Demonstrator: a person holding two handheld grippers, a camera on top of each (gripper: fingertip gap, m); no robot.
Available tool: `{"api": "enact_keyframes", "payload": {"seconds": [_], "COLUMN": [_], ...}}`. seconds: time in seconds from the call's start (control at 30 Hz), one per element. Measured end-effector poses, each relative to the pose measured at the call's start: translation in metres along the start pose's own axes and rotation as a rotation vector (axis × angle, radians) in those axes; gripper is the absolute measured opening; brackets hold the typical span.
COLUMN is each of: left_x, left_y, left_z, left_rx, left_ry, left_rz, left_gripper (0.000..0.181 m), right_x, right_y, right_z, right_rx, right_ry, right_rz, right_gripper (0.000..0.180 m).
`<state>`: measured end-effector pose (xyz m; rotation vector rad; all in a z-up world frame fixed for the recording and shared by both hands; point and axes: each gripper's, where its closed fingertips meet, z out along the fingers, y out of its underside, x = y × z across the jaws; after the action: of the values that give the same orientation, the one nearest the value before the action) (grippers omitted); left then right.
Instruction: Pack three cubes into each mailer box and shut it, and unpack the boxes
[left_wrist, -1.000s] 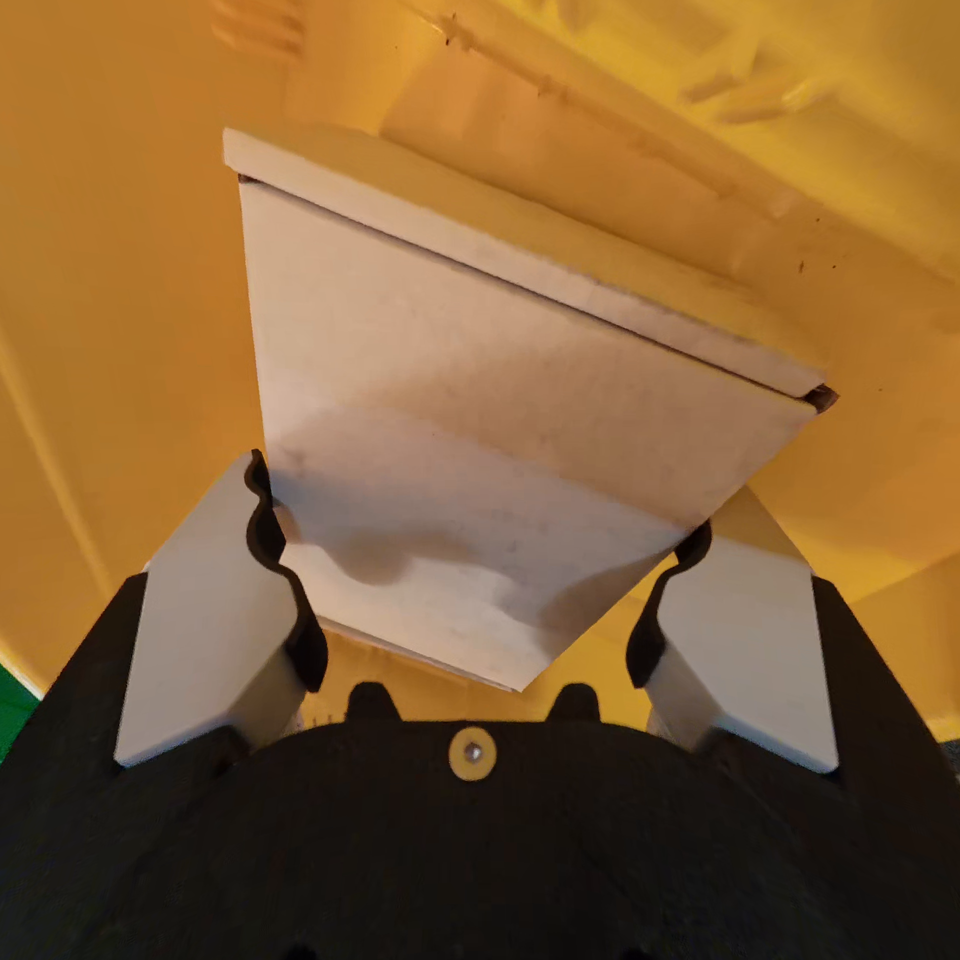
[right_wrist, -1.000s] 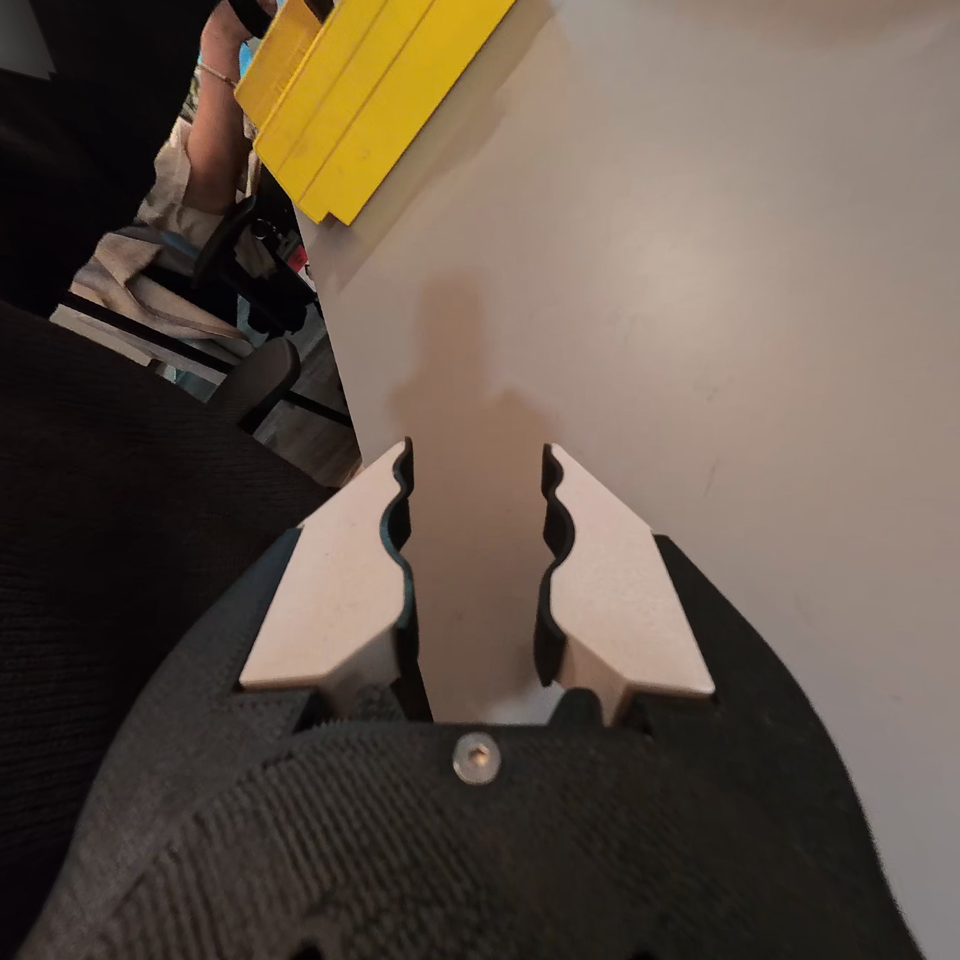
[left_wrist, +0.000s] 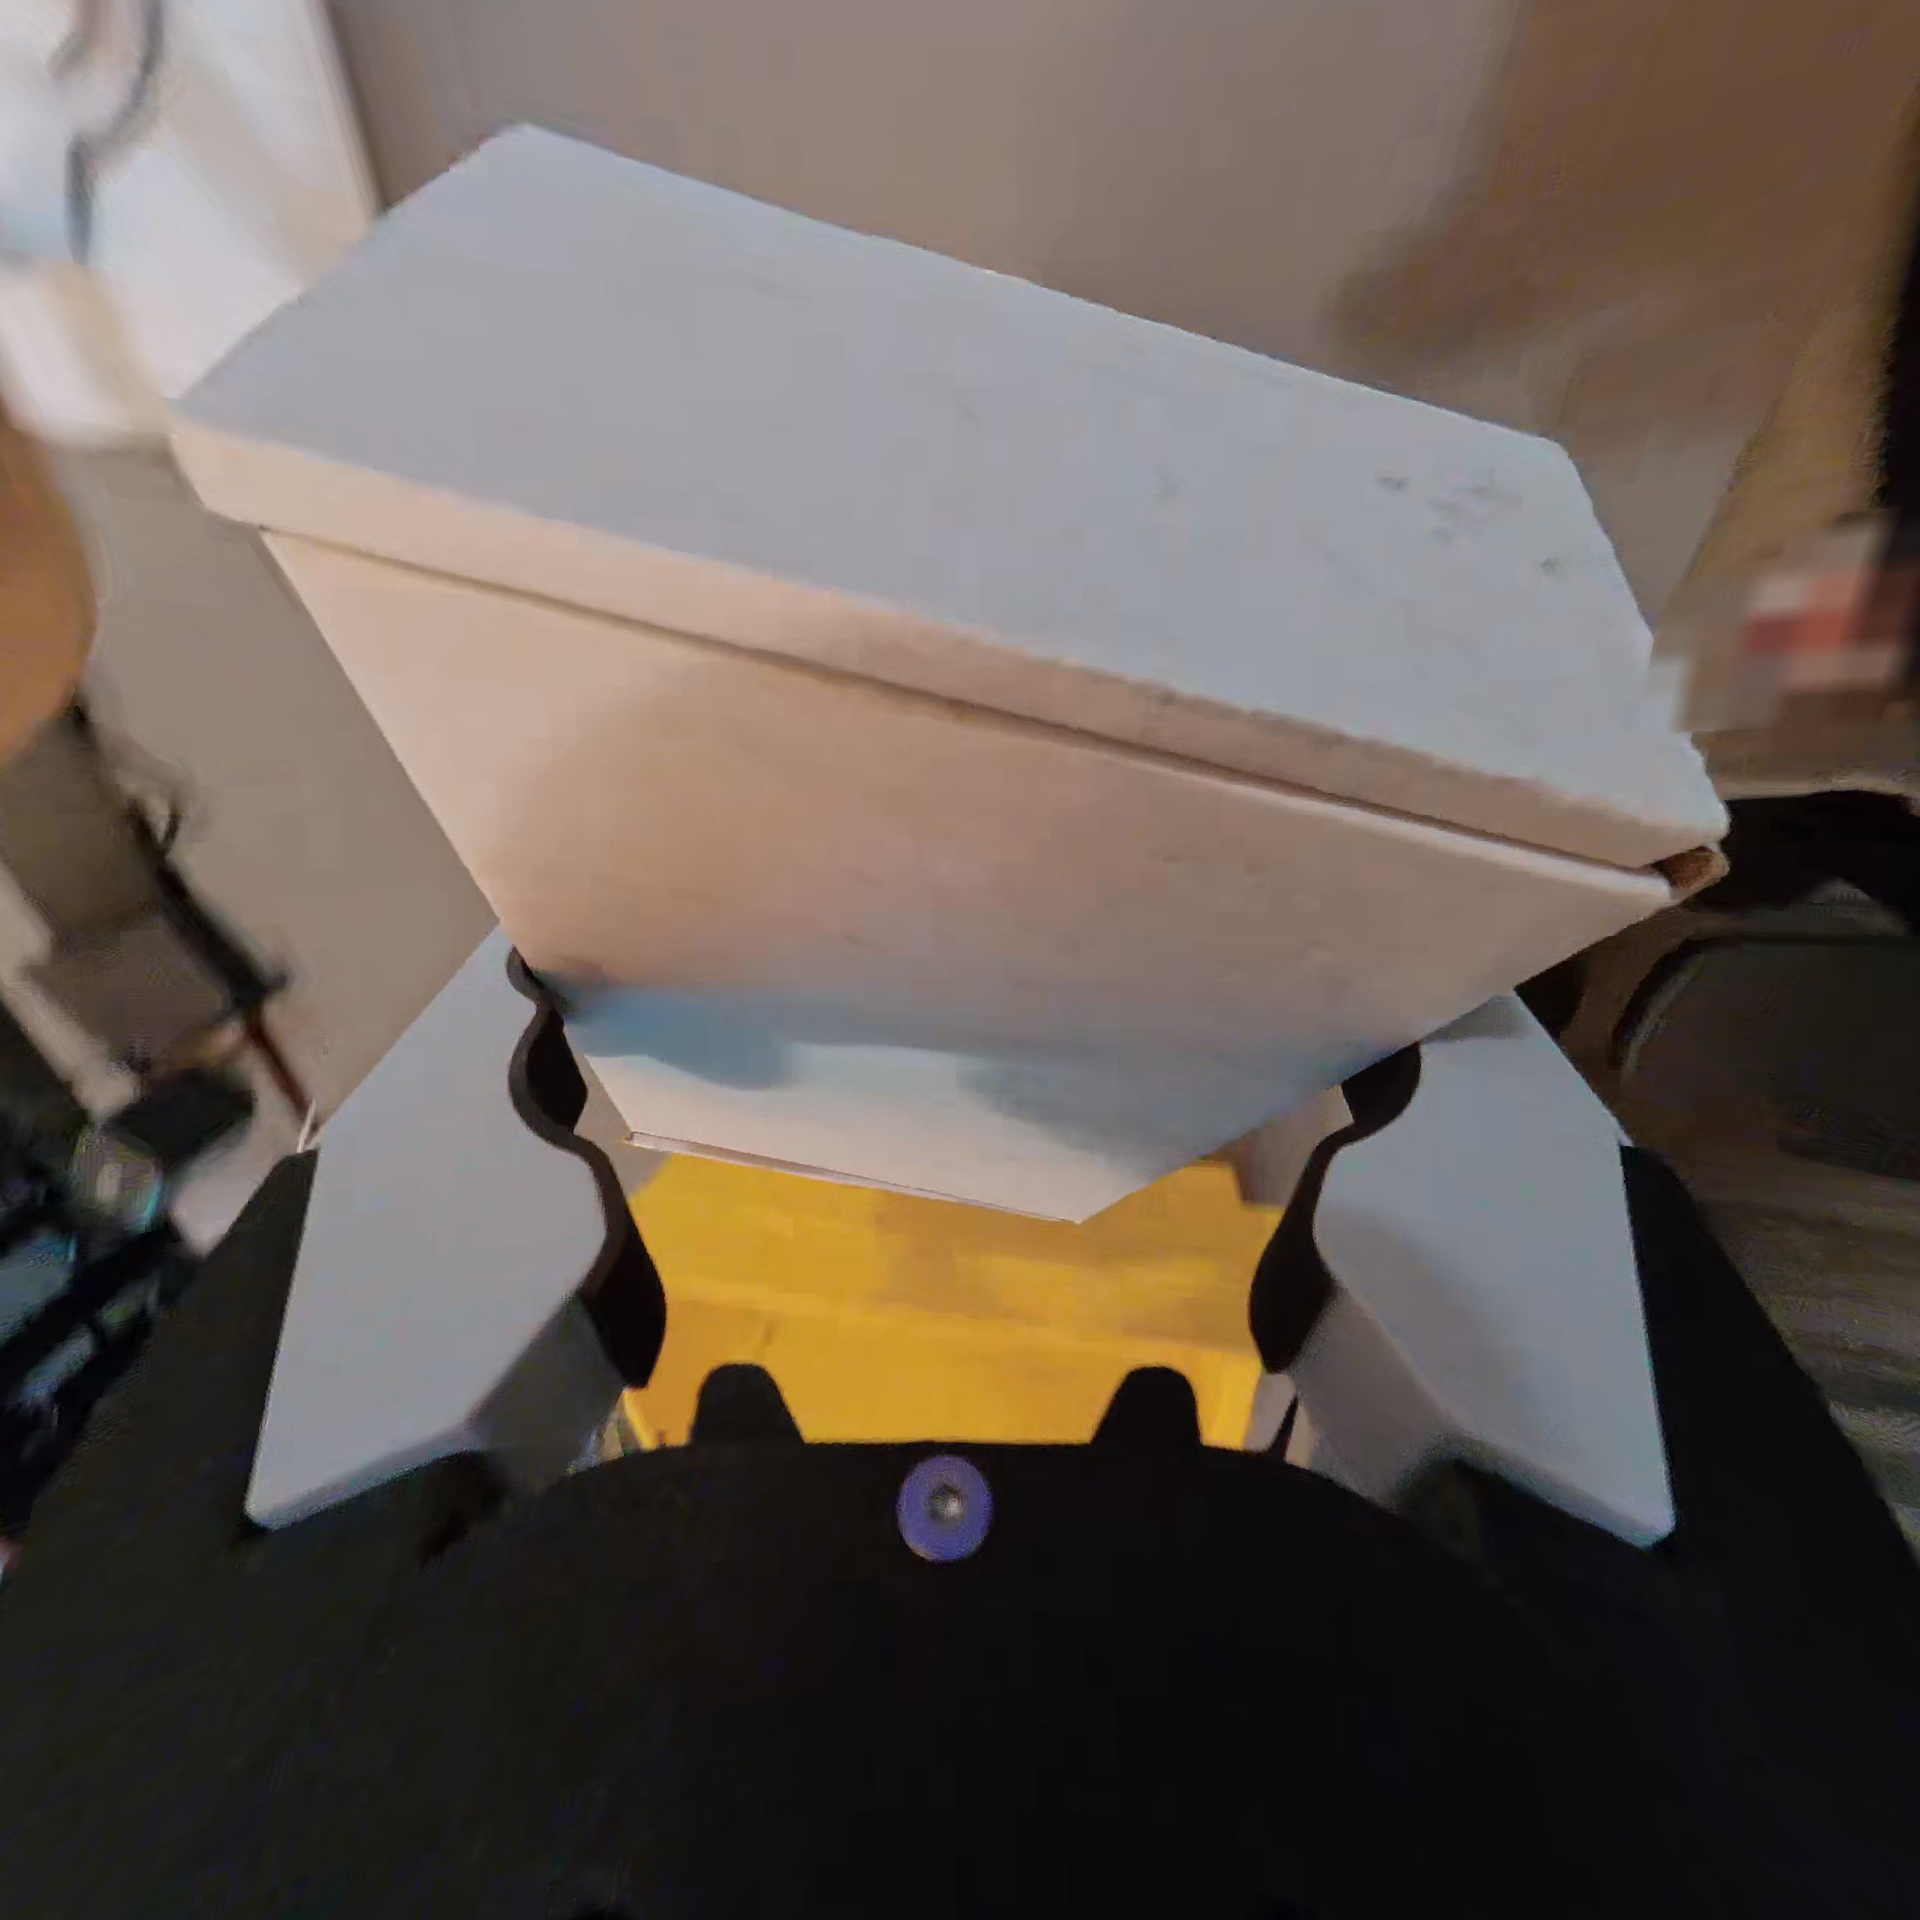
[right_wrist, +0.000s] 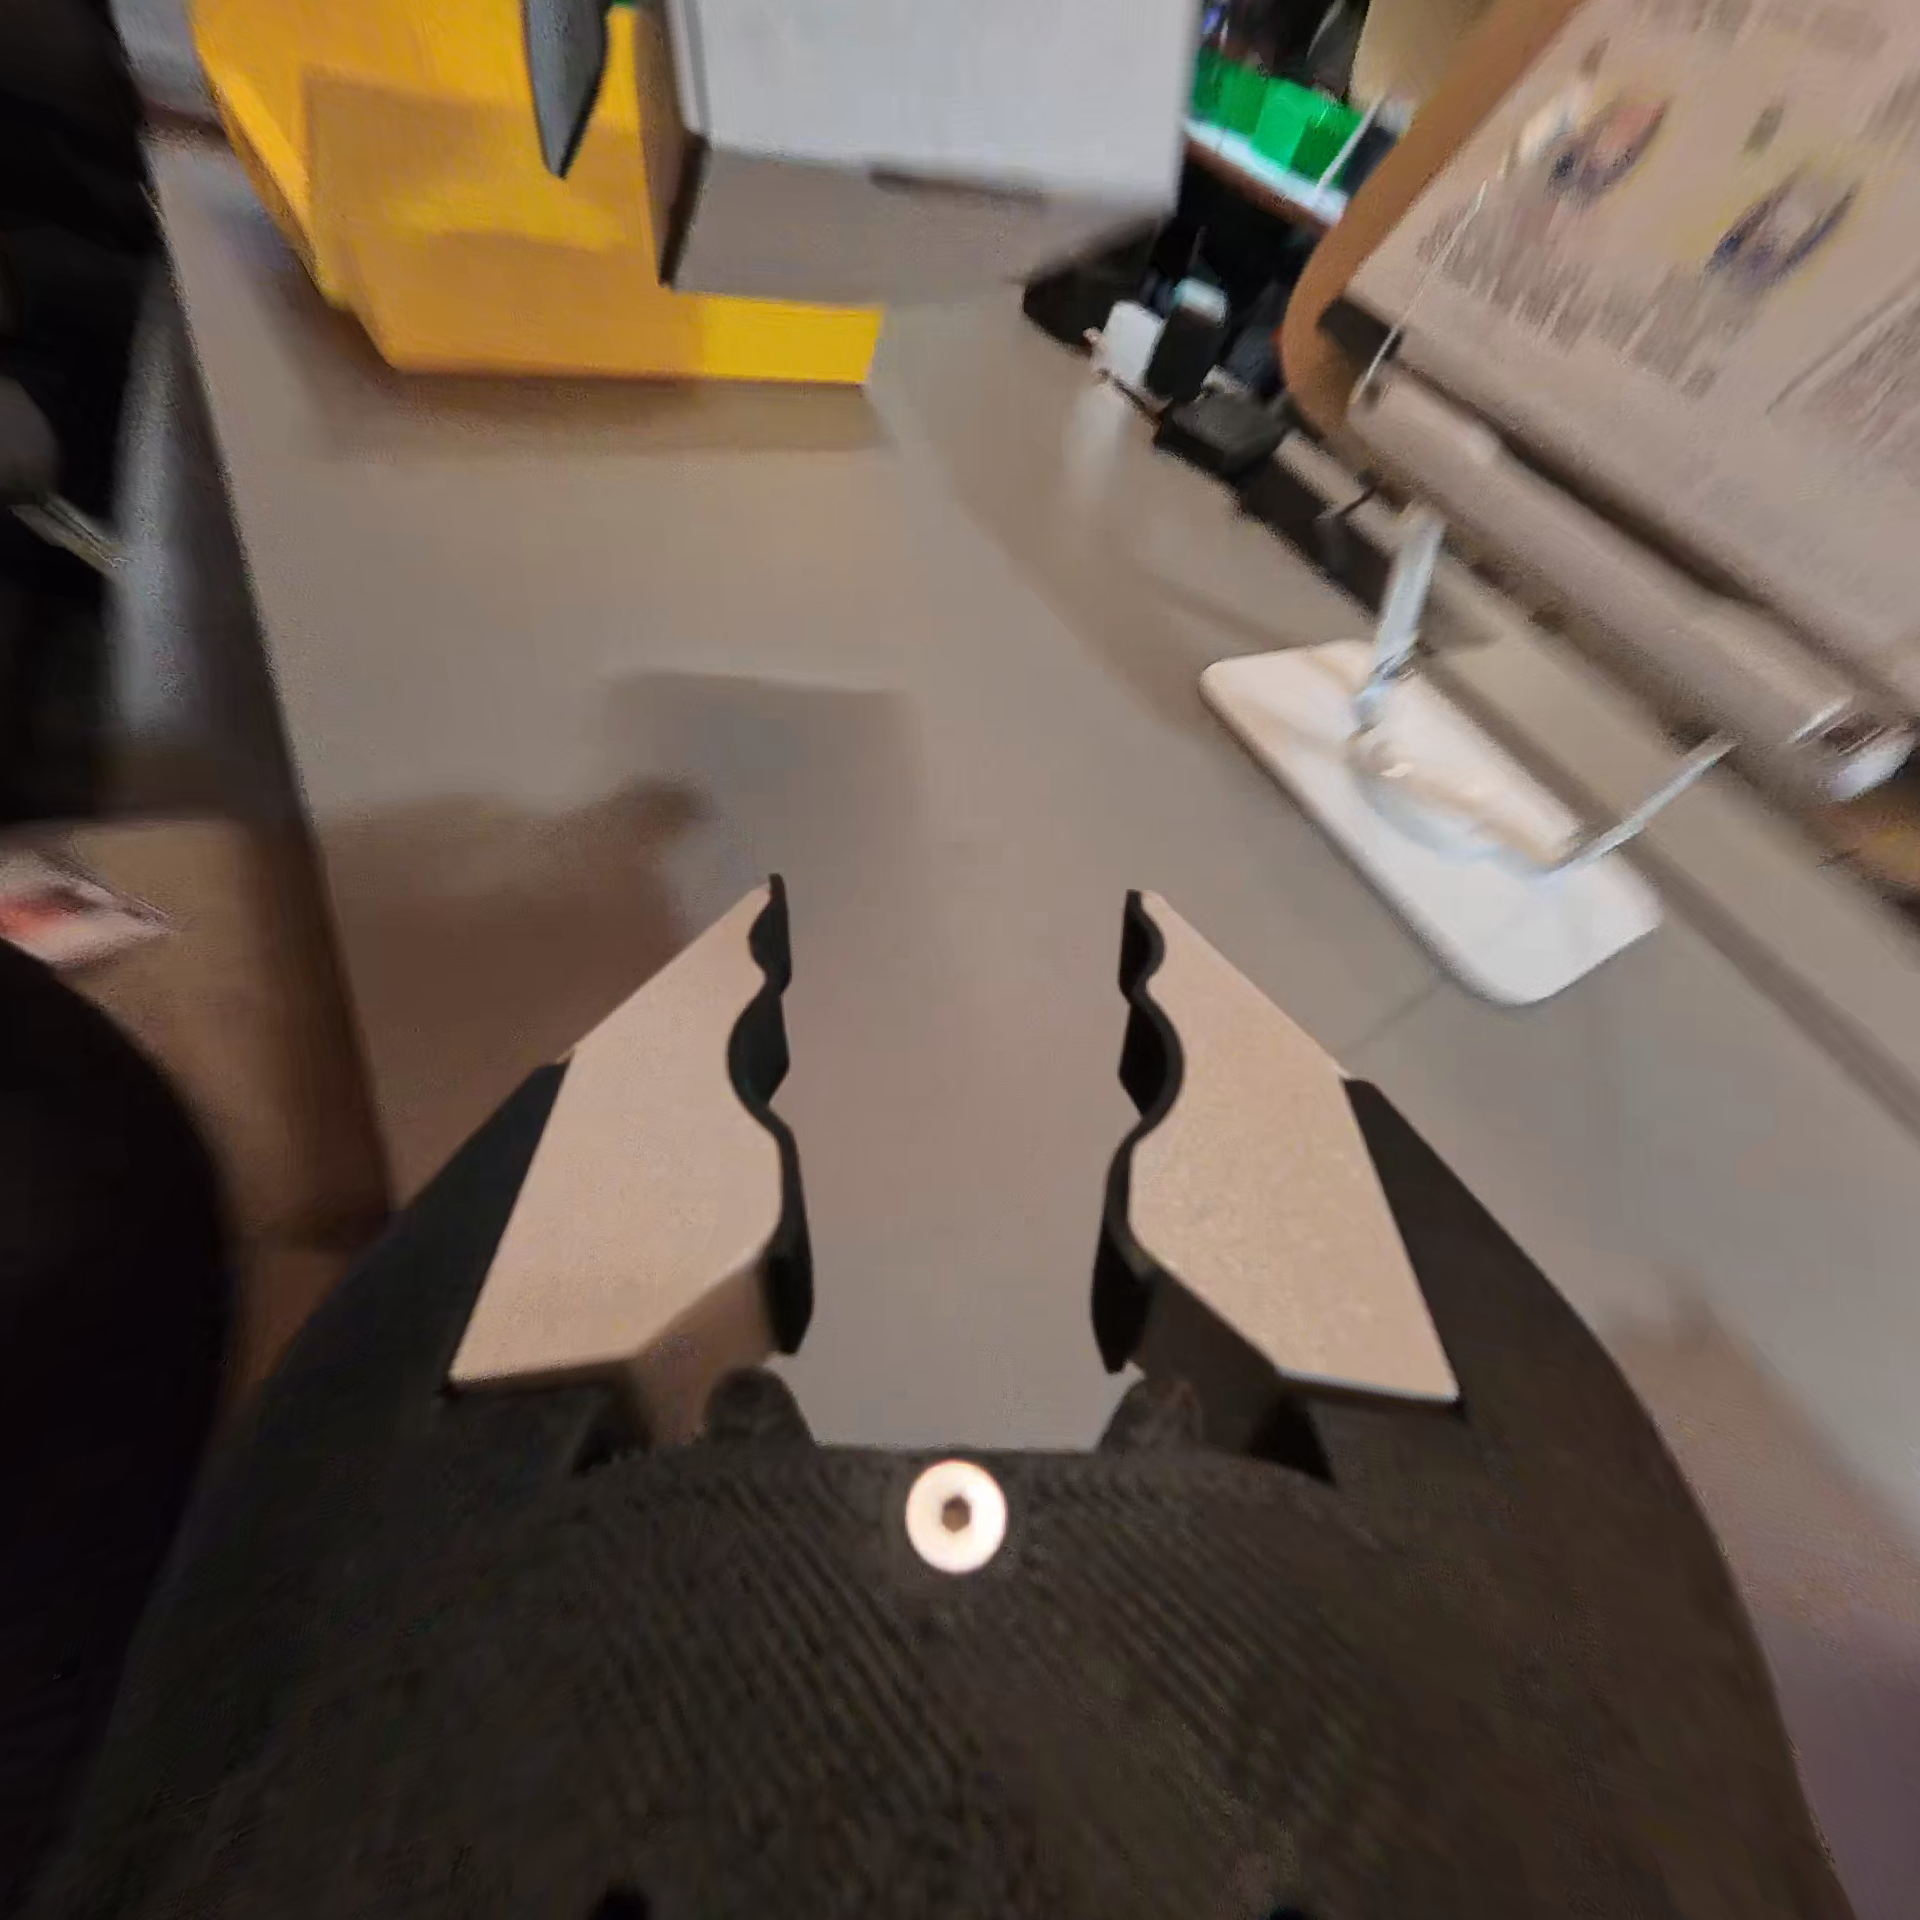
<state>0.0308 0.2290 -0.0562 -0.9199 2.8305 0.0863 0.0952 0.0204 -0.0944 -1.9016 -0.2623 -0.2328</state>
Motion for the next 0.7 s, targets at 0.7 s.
{"api": "enact_keyframes", "payload": {"seconds": [0.7], "left_x": [0.078], "left_y": [-0.186], "left_z": [0.094], "left_rx": [0.004], "left_ry": [0.201], "left_rz": [0.341], "left_gripper": [0.15], "right_x": [-0.014], "right_y": [0.021], "right_z": [-0.008], "right_rx": [-0.118], "right_ry": [0.284], "right_rz": [-1.048], "right_gripper": [0.065]}}
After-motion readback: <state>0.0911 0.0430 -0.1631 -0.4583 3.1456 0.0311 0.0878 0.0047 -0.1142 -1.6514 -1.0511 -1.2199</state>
